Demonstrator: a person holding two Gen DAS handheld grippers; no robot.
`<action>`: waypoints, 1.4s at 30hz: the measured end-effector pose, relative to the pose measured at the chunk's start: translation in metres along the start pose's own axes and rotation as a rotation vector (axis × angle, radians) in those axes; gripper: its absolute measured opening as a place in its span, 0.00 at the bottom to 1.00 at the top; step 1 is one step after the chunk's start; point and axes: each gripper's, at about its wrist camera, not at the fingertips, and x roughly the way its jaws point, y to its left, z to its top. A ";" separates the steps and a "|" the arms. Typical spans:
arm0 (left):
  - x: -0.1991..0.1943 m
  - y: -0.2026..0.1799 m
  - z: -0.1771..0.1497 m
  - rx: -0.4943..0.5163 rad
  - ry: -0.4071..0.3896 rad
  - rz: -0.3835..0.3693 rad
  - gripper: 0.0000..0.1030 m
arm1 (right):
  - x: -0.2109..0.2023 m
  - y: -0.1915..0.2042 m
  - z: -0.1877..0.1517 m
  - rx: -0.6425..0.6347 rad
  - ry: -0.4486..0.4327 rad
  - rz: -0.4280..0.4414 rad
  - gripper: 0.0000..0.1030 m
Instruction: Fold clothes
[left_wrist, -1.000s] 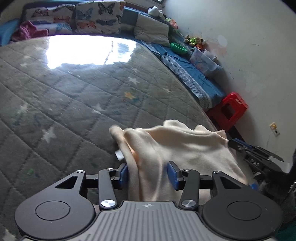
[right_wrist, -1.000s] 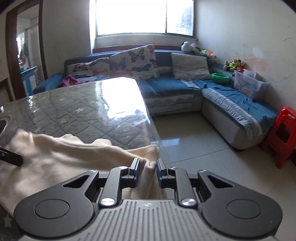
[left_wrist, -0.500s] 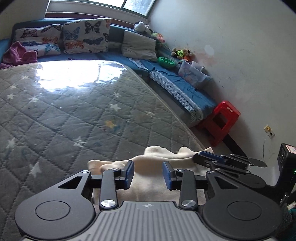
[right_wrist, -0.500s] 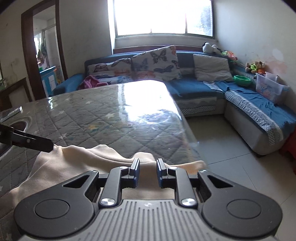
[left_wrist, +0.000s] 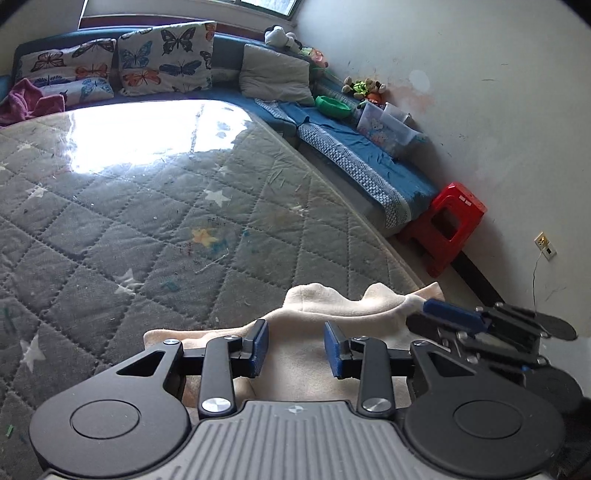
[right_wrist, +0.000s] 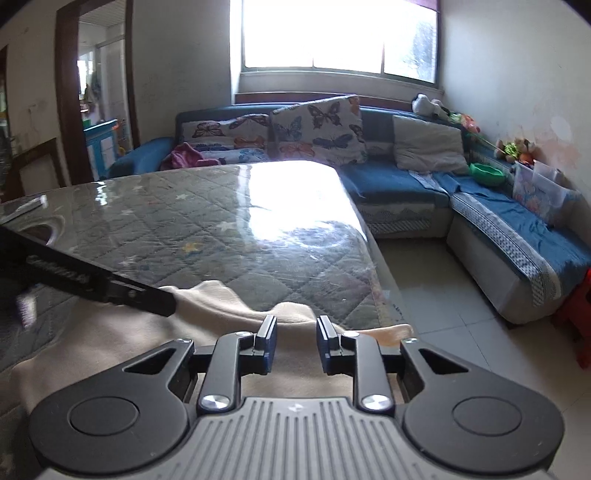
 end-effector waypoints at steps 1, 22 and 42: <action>-0.004 -0.002 -0.002 0.007 -0.005 -0.007 0.35 | -0.005 0.003 -0.001 -0.007 -0.002 0.012 0.22; -0.063 -0.023 -0.081 0.170 -0.028 -0.051 0.35 | -0.084 0.016 -0.074 0.022 -0.003 -0.011 0.22; -0.082 -0.016 -0.096 0.135 -0.031 0.008 0.46 | -0.096 0.020 -0.072 0.056 -0.056 -0.026 0.47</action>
